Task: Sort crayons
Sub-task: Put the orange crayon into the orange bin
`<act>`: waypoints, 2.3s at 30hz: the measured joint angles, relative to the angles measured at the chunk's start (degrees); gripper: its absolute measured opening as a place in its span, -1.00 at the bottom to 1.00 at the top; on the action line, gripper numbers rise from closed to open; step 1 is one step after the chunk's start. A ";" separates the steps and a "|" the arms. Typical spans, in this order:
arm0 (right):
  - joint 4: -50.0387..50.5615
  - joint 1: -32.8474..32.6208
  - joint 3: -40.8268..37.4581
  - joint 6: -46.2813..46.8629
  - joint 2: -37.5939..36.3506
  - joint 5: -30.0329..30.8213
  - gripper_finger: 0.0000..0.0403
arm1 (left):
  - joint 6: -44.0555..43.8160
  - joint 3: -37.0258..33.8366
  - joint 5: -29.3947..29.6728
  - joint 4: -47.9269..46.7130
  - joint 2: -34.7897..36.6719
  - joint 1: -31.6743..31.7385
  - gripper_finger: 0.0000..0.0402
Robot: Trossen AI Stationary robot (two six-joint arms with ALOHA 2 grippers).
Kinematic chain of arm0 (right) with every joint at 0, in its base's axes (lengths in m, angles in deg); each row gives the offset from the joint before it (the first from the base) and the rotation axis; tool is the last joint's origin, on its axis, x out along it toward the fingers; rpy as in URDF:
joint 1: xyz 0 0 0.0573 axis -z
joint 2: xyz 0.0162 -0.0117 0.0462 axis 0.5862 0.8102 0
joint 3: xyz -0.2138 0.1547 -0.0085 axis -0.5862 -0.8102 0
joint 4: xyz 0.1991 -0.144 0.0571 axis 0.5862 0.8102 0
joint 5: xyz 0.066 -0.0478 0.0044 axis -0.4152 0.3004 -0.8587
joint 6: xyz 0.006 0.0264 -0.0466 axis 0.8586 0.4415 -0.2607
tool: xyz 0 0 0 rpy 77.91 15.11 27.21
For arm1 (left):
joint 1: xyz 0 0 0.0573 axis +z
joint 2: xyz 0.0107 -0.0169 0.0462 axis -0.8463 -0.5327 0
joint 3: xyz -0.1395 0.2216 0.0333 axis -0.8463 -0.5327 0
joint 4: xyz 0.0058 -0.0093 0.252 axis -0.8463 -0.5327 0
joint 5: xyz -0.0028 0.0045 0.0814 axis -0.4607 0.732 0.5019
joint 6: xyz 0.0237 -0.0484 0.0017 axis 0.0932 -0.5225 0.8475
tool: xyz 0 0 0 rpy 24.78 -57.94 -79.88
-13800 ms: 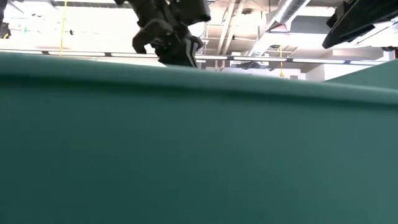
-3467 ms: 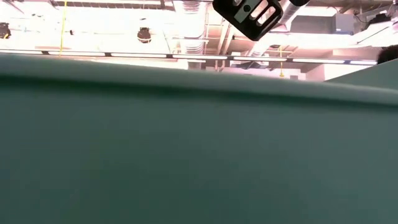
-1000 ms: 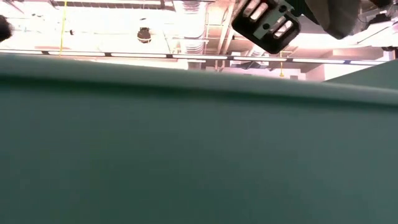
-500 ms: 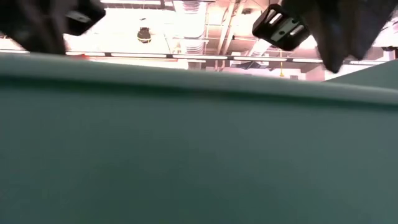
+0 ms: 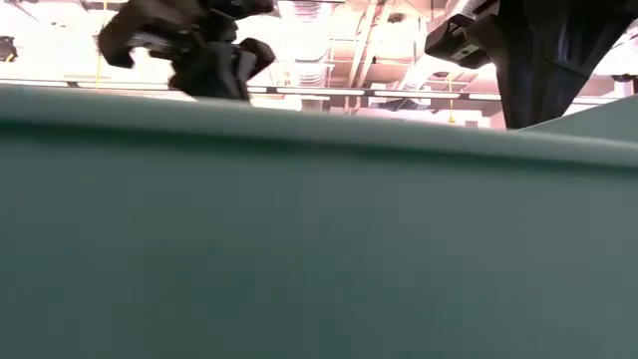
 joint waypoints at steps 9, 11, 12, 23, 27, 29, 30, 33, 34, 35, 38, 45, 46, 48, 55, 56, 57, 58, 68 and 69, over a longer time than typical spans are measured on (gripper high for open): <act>0.02 0.00 0.00 0.00 0.00 1.63 -0.69 | 10.07 0.01 -9.90 9.43 0.00 10.58 -1.00; -0.22 0.00 0.00 -0.01 0.00 1.66 -0.69 | 11.09 0.04 -12.33 11.04 -0.20 12.51 -1.00; -0.54 0.00 0.00 -0.02 0.00 1.67 -0.69 | 11.58 0.07 -13.49 11.64 -0.35 13.41 -1.00; -6.36 0.44 -0.01 -0.08 0.02 1.70 -0.69 | 14.49 0.06 -22.36 16.69 -3.20 19.58 -1.00; -9.65 0.44 -0.04 -0.17 0.02 1.70 -0.69 | 14.91 0.06 -22.57 16.65 -4.46 20.54 -1.00; -11.50 0.44 -0.02 -0.16 0.02 1.70 -0.69 | 14.90 0.11 -22.51 17.71 -5.12 20.96 -1.00; -12.27 0.46 -0.04 -0.15 0.02 1.68 -0.69 | 14.88 0.16 -22.42 17.17 -5.28 21.15 -1.00; -14.80 0.66 -0.02 -0.15 0.02 1.68 -0.69 | 14.91 0.10 -22.53 16.33 -6.13 21.72 -1.00; -15.33 0.67 -0.03 -0.15 0.02 1.69 -0.69 | 14.93 0.20 -22.55 16.29 -6.43 21.94 -1.00; -16.04 0.72 -0.04 -0.15 0.02 1.70 -0.69 | 14.88 0.08 -22.55 15.34 -6.78 22.15 -1.00; -18.36 0.72 -0.02 -0.13 0.02 1.70 -0.69 | 14.69 0.05 -22.70 15.68 -8.10 22.67 -1.00; -22.62 0.70 0.00 -0.09 0.02 1.68 -0.69 | 14.79 0.05 -23.87 15.95 -9.91 22.72 -1.00; -22.91 0.70 -0.02 -0.09 0.02 1.67 -0.69 | 14.99 0.09 -23.85 15.76 -9.94 22.75 -1.00; -24.31 0.70 0.01 -0.07 0.02 1.70 -0.69 | 14.98 0.03 -23.68 15.38 -9.94 22.79 -1.00; -25.67 0.70 0.00 -0.06 0.04 1.67 -0.69 | 14.91 0.03 -23.60 15.52 -9.94 22.77 -1.00; -25.67 0.70 0.00 -0.05 0.04 1.68 -0.69 | 14.91 0.03 -23.60 15.70 -9.94 22.77 -1.00; -25.55 0.70 0.00 -0.07 0.04 1.67 -0.69 | 14.88 0.03 -23.60 15.91 -9.94 22.77 -1.00; -25.80 0.70 0.00 -0.06 0.04 1.69 -0.69 | 14.66 0.03 -23.58 15.93 -9.94 22.77 -1.00; -26.87 0.70 0.00 -0.07 0.04 1.67 -0.69 | 14.48 0.03 -23.71 15.87 -9.94 22.77 -1.00; -26.88 0.70 0.00 -0.07 0.04 1.69 -0.69 | 14.47 0.03 -23.71 15.85 -9.94 22.77 -1.00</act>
